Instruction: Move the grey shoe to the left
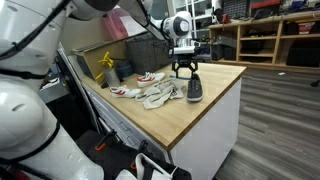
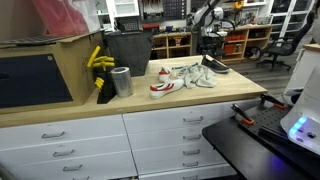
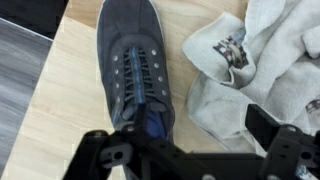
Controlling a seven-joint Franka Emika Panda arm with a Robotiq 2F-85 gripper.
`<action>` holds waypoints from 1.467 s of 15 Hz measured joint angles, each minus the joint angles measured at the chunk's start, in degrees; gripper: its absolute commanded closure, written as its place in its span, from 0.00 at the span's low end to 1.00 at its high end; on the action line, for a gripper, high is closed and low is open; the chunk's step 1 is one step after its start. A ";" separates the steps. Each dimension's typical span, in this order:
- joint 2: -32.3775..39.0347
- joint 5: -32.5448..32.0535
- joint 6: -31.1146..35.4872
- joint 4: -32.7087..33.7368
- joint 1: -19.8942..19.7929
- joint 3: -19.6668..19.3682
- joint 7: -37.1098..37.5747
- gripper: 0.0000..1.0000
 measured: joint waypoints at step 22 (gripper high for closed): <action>17.69 -1.03 -6.29 23.71 1.44 -1.75 1.13 0.95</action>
